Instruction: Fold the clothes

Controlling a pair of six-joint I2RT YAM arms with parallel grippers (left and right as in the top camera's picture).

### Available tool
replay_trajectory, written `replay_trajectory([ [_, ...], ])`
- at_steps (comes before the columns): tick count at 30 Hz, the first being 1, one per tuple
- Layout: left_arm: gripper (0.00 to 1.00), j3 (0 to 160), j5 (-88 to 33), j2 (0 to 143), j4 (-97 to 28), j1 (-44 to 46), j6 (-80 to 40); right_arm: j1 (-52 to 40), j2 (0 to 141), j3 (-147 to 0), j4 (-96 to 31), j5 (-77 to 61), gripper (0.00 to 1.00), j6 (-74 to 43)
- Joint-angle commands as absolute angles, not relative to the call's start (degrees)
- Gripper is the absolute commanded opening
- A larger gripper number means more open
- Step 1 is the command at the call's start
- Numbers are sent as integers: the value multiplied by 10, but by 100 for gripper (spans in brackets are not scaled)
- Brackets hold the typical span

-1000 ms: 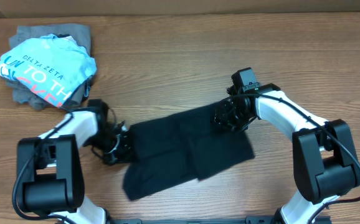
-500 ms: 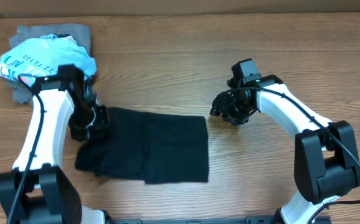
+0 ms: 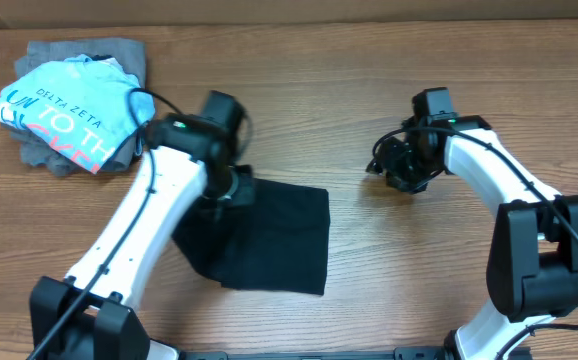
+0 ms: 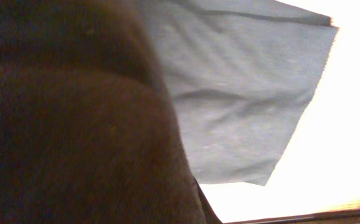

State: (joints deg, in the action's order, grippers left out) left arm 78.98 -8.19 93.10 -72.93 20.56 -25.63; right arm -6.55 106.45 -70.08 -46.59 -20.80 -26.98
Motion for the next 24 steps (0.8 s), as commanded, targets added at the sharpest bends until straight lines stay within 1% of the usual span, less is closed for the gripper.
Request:
replay_trajectory([
  [1,4,784,-75,926,-704,273,-340,-52,1047,-717,-466,-206,55,-270],
  [8,4,783,-42,957,-651,363,-375,-46,1047,-717,-464,-206,55,-270],
  [15,4,784,-47,1019,-611,421,-378,-46,1047,-717,-465,-206,55,-270],
  [18,4,784,-48,1029,-613,426,-378,-46,1047,-717,-478,-206,55,-270],
  [22,4,784,-47,1030,-616,423,-378,-50,1047,-710,-539,-202,55,-264],
  [23,4,784,-47,1030,-616,423,-378,-50,1047,-706,-547,-203,54,-262],
  [24,4,784,-47,1030,-616,422,-377,-50,1047,-702,-559,-206,49,-257],
])
